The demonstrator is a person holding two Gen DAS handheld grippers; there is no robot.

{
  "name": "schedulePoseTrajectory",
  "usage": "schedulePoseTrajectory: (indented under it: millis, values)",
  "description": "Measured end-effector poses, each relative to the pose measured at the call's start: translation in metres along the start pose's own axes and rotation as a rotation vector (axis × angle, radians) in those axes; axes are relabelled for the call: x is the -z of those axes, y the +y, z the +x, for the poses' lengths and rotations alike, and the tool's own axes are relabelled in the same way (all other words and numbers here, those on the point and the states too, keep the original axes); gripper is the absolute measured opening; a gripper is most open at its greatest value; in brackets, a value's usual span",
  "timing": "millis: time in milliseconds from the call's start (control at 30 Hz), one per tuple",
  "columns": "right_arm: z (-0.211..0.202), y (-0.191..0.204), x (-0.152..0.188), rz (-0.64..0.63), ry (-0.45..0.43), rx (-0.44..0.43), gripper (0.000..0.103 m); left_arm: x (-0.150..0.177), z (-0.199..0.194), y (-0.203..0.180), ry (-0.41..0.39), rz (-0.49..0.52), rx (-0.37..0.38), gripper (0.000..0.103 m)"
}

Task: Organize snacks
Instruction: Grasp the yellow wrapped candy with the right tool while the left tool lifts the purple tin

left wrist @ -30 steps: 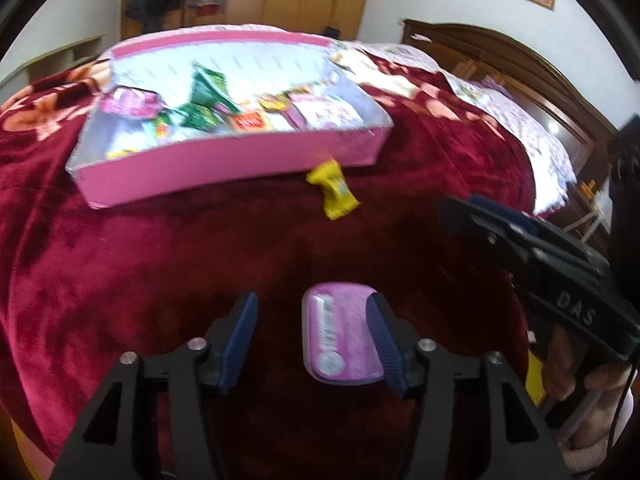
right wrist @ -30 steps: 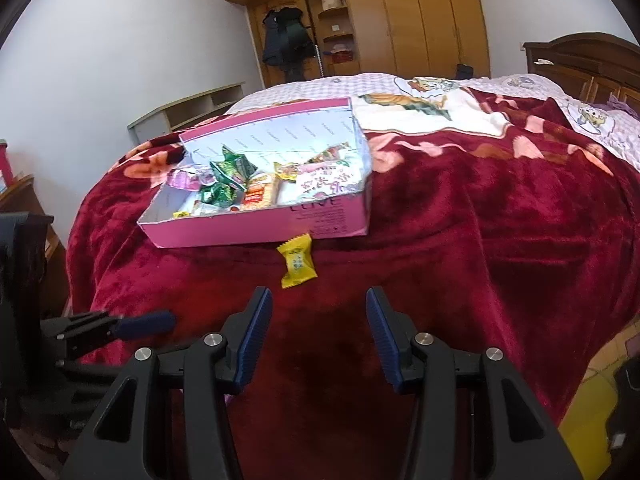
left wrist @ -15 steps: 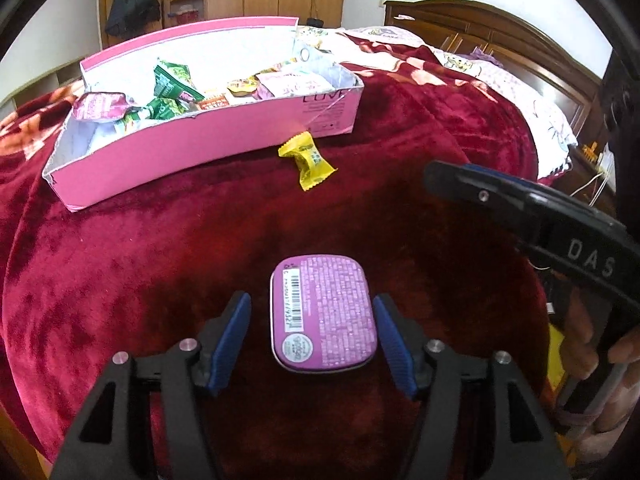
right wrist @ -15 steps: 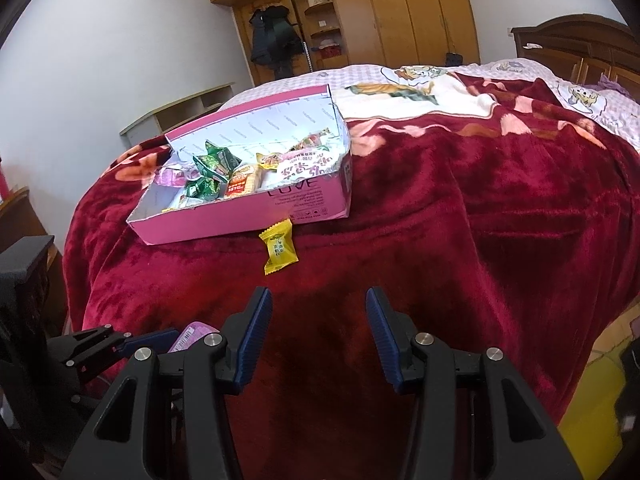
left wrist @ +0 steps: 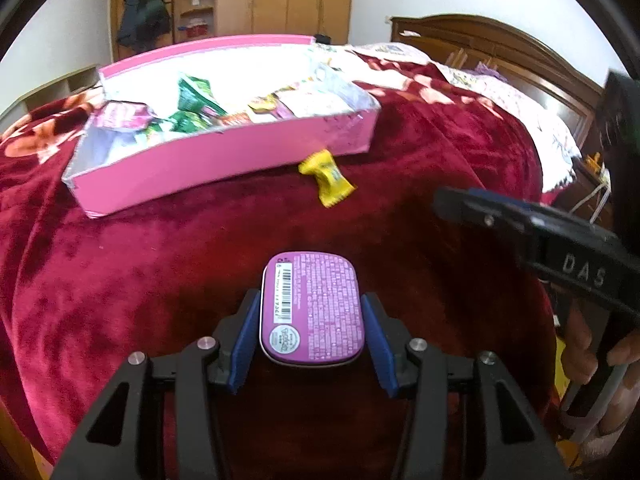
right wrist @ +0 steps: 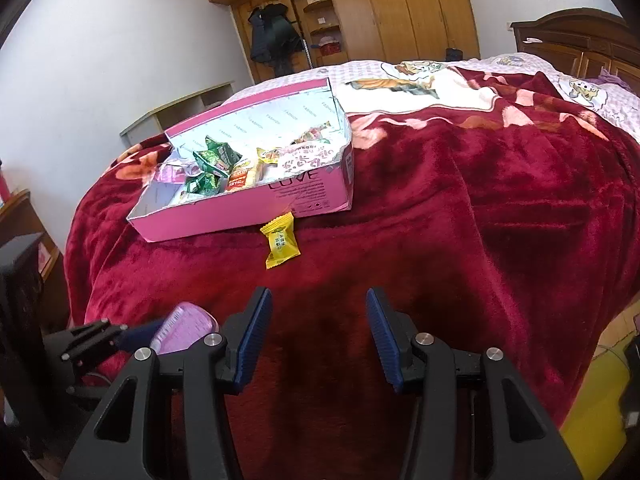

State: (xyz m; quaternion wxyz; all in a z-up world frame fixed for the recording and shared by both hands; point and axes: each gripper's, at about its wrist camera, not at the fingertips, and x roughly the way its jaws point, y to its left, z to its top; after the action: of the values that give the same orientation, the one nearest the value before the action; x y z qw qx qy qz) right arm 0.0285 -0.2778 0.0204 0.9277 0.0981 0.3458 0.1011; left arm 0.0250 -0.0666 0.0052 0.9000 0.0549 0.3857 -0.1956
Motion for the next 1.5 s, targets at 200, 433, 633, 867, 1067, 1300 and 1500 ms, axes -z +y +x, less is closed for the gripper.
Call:
schedulePoseTrajectory:
  millis: [200,433,633,867,1067,1300,1500]
  values:
    - [0.004,0.004,0.001,-0.007,0.012,-0.004,0.050,-0.008,-0.006,0.028,-0.044,-0.062,-0.064,0.053]
    - [0.011,0.014,0.000,-0.036,0.023,-0.004,0.050,-0.015,-0.004,0.066,-0.082,-0.157,-0.166,0.053]
    - [0.019,0.030,-0.006,-0.088,0.016,-0.017,0.050,-0.018,0.004,0.083,-0.106,-0.197,-0.226,0.053]
    - [0.047,0.046,-0.019,-0.140,0.017,-0.017,0.050,-0.014,0.018,0.091,-0.093,-0.226,-0.252,0.053]
    - [0.072,0.044,-0.028,-0.132,0.025,0.005,0.050,-0.010,0.022,0.097,-0.097,-0.238,-0.252,0.053]
    - [0.096,0.035,-0.027,-0.081,0.056,-0.007,0.050,-0.008,0.027,0.094,-0.098,-0.219,-0.269,0.053]
    - [0.099,0.033,-0.025,-0.072,0.059,-0.003,0.048,-0.006,0.026,0.093,-0.103,-0.219,-0.267,0.053]
